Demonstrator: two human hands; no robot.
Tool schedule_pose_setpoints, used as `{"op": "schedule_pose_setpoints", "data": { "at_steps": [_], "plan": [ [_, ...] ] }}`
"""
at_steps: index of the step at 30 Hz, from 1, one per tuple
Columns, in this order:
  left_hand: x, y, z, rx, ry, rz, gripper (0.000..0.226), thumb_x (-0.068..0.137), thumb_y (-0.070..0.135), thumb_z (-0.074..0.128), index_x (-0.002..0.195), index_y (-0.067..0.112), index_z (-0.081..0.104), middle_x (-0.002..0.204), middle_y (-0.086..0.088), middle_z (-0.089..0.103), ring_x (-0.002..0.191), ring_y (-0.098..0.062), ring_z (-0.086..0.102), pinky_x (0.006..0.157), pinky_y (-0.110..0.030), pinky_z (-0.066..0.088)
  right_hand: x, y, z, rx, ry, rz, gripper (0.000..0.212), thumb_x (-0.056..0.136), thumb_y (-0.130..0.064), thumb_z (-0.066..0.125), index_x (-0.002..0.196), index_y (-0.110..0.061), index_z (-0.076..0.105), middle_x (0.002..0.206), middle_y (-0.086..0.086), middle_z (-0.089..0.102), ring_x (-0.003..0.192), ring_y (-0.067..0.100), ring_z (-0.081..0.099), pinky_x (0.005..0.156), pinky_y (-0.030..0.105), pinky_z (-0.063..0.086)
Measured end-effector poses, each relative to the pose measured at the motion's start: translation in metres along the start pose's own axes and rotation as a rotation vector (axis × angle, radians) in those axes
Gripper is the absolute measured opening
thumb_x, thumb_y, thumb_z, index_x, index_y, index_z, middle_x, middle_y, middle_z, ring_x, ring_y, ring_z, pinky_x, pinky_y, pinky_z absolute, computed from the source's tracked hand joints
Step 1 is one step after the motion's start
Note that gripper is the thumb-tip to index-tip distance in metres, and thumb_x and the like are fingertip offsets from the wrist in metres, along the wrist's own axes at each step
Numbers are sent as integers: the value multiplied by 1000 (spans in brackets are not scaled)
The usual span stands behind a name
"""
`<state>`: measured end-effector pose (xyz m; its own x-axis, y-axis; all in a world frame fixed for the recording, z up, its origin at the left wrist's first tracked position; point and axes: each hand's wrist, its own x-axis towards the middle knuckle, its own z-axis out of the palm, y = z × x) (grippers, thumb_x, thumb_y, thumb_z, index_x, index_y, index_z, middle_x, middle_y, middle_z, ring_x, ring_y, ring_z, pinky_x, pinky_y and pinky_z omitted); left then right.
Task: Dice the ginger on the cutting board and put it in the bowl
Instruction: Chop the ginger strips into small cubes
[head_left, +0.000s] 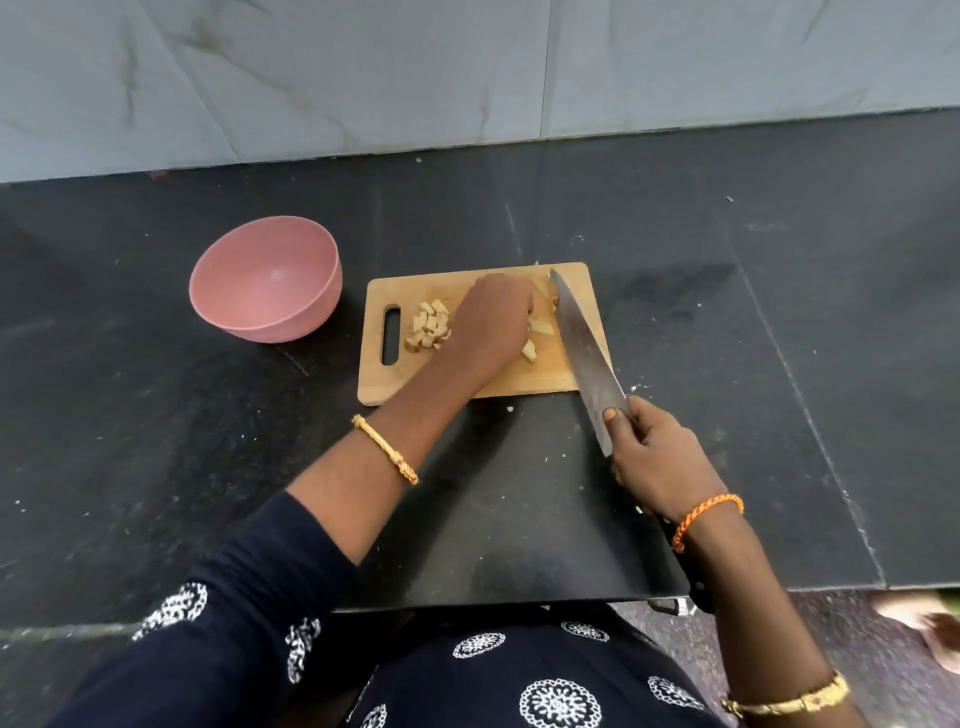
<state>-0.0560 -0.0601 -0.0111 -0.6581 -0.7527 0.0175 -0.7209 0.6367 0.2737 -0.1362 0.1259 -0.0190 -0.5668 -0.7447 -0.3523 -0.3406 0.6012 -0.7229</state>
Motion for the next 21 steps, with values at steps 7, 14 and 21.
{"op": "schedule_pose_setpoints", "data": {
  "at_steps": [7, 14, 21],
  "plan": [
    [-7, -7, 2, -182, 76, -38, 27, 80, 17, 71, 102, 3, 69, 103, -11, 68, 97, -23, 59, 88, -39, 49, 3, 2, -2, -11, -50, -12, 32, 97, -31, 42, 76, -7, 45, 61, 9, 55, 58, 23, 49, 60, 33, 46],
    [10, -7, -25, -697, -3, -233, 22, 83, 35, 68, 89, 13, 67, 87, -1, 67, 76, -10, 62, 69, -20, 48, 5, -3, -14, -42, -27, -150, 30, 97, -30, 43, 74, -11, 44, 59, 5, 51, 57, 21, 49, 55, 27, 41],
    [16, -16, -32, -698, -15, -234, 21, 85, 10, 66, 105, 6, 70, 95, -7, 71, 79, -11, 67, 79, -20, 53, 7, 0, -16, 12, 11, -132, 32, 97, -31, 43, 80, -4, 45, 58, 5, 49, 42, 6, 45, 44, 21, 38]
  ]
}}
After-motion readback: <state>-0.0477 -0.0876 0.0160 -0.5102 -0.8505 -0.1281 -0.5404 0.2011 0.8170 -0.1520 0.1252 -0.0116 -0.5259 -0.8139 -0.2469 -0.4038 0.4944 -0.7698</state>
